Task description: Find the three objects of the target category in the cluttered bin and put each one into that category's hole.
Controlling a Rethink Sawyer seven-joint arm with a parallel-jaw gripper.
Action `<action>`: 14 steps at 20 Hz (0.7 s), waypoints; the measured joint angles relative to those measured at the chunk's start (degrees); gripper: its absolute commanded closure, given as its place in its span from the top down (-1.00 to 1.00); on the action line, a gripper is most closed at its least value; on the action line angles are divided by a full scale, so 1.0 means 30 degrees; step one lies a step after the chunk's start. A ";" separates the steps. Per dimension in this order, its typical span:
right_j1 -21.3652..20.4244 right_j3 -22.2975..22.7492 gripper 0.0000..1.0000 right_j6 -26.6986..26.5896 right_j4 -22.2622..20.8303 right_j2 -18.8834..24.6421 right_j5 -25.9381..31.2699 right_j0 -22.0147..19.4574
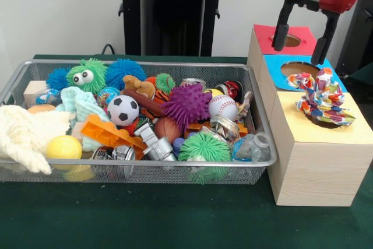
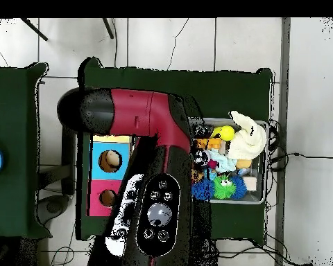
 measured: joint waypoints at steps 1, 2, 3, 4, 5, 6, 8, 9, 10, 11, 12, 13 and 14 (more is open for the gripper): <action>0.0009 -0.0001 1.00 0.0000 0.0000 0.0000 0.0000 0.0000; 0.0018 -0.0003 1.00 0.0000 0.0000 0.0000 0.0000 0.0000; 0.0037 0.0000 1.00 0.0000 0.0000 0.0000 0.0004 -0.0008; 0.0043 0.0000 1.00 0.0000 0.0000 0.0003 0.0000 -0.0012; 0.0051 -0.0003 1.00 0.0000 0.0000 0.0003 0.0000 -0.0014; 0.0065 0.0000 1.00 0.0000 0.0000 0.0003 0.0000 -0.0018; 0.0098 0.0000 1.00 0.0000 0.0000 0.0003 -0.0004 -0.0024; 0.0108 0.0000 1.00 0.0000 0.0000 0.0003 -0.0004 -0.0026; 0.0136 0.0000 1.00 0.0000 0.0000 0.0003 -0.0004 -0.0024; 0.0145 0.0000 1.00 0.0000 0.0004 0.0003 -0.0004 -0.0024; 0.0153 0.0000 1.00 0.0000 0.0000 0.0003 -0.0004 -0.0024; 0.0171 -0.0003 1.00 0.0000 0.0004 0.0003 -0.0004 -0.0024; 0.0185 -0.0001 1.00 0.0000 0.0004 0.0003 -0.0006 -0.0024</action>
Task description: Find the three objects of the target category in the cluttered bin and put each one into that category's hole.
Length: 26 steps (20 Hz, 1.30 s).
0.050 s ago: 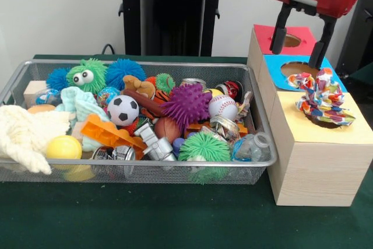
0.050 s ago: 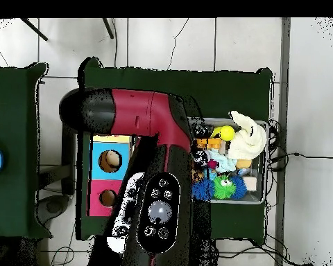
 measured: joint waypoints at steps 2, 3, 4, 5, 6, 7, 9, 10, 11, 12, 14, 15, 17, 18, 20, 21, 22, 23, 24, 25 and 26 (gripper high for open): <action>0.0020 0.0001 1.00 0.0000 -0.0004 0.0000 -0.0014 0.0000; 0.0024 0.0001 1.00 0.0000 -0.0004 0.0003 -0.0054 0.0000; 0.0026 0.0001 1.00 0.0000 -0.0004 0.0001 -0.0105 0.0000; 0.0028 0.0001 1.00 0.0000 -0.0004 0.0000 -0.0156 0.0000; 0.0028 0.0001 1.00 0.0000 -0.0004 0.0000 -0.0208 0.0000; 0.0028 -0.0001 1.00 0.0000 0.0000 0.0000 -0.0279 0.0000; 0.0031 -0.0001 1.00 0.0000 0.0000 0.0000 -0.0401 0.0000; 0.0035 0.0001 1.00 0.0000 -0.0004 0.0000 -0.0437 0.0000; 0.0063 -0.0001 1.00 0.0000 0.0000 0.0000 -0.0500 0.0000; 0.0073 -0.0001 1.00 0.0000 0.0000 0.0000 -0.0524 0.0000; 0.0134 -0.0001 1.00 0.0000 0.0000 0.0000 -0.0611 0.0002; 0.0181 -0.0001 1.00 0.0000 0.0000 0.0000 -0.0650 0.0008; 0.0226 -0.0004 1.00 0.0000 0.0000 0.0000 -0.0674 0.0020; 0.0281 -0.0004 1.00 0.0000 0.0000 0.0000 -0.0694 0.0033; 0.0467 -0.0006 1.00 0.0000 0.0000 0.0003 -0.0718 0.0081; 0.0519 -0.0007 1.00 0.0000 0.0000 0.0003 -0.0718 0.0092; 0.0588 -0.0004 1.00 0.0000 0.0000 0.0003 -0.0718 0.0106; 0.0648 -0.0007 1.00 0.0000 0.0000 0.0006 -0.0718 0.0116; 0.0690 -0.0007 1.00 0.0000 0.0000 0.0003 -0.0718 0.0122; 0.0727 -0.0007 1.00 0.0000 0.0000 0.0003 -0.0718 0.0128; 0.0819 -0.0007 1.00 0.0000 0.0000 0.0003 -0.0718 0.0128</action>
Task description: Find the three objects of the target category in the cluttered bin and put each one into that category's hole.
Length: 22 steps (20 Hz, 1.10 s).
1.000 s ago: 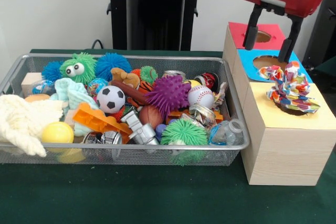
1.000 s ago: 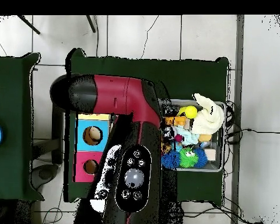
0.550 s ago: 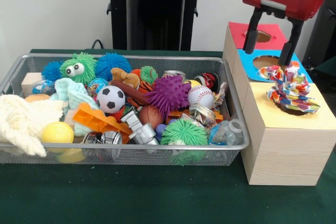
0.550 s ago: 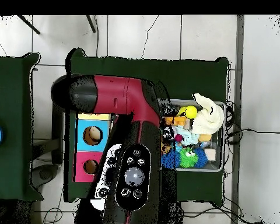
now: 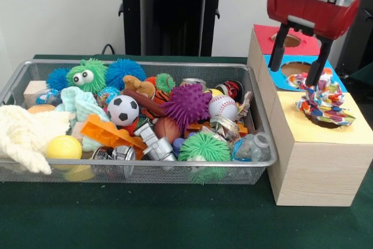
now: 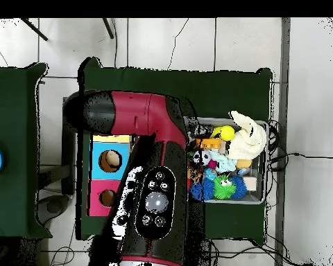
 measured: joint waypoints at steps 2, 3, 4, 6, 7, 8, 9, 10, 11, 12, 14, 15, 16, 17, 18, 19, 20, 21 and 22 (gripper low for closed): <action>0.0079 -0.0003 1.00 0.0000 0.0000 0.0000 -0.0004 -0.0002; 0.0173 0.0000 1.00 0.0000 0.0000 0.0003 0.0000 0.0000; 0.0206 0.0000 1.00 0.0000 0.0000 0.0000 -0.0004 0.0000; 0.0257 0.0000 1.00 0.0000 0.0000 0.0003 0.0000 0.0000; 0.0266 0.0000 1.00 0.0000 0.0000 0.0001 0.0000 0.0000; 0.0275 0.0000 1.00 0.0000 0.0000 0.0000 0.0000 0.0000; 0.0273 -0.0001 1.00 0.0000 0.0000 0.0000 0.0000 0.0001; 0.0271 -0.0003 1.00 0.0000 0.0000 0.0000 0.0000 0.0002; 0.0269 -0.0006 1.00 0.0000 0.0000 -0.0003 -0.0004 0.0012; 0.0271 -0.0006 1.00 0.0000 0.0000 0.0000 -0.0004 0.0027; 0.0271 -0.0003 1.00 0.0000 0.0000 0.0000 -0.0004 0.0084; 0.0269 -0.0006 1.00 0.0000 0.0000 -0.0003 -0.0004 0.0171; 0.0271 -0.0003 1.00 0.0000 0.0000 0.0000 -0.0004 0.0226; 0.0273 -0.0003 1.00 0.0000 0.0000 0.0000 -0.0004 0.0261; 0.0269 -0.0006 1.00 0.0000 0.0000 0.0000 -0.0004 0.0355; 0.0270 -0.0005 1.00 0.0000 0.0000 0.0001 -0.0003 0.0400; 0.0270 -0.0004 1.00 0.0000 0.0000 0.0002 -0.0001 0.0444; 0.0271 -0.0003 -1.00 0.0000 0.0000 0.0003 0.0000 0.0489; 0.0271 -0.0006 -1.00 0.0000 0.0000 0.0003 -0.0004 0.0512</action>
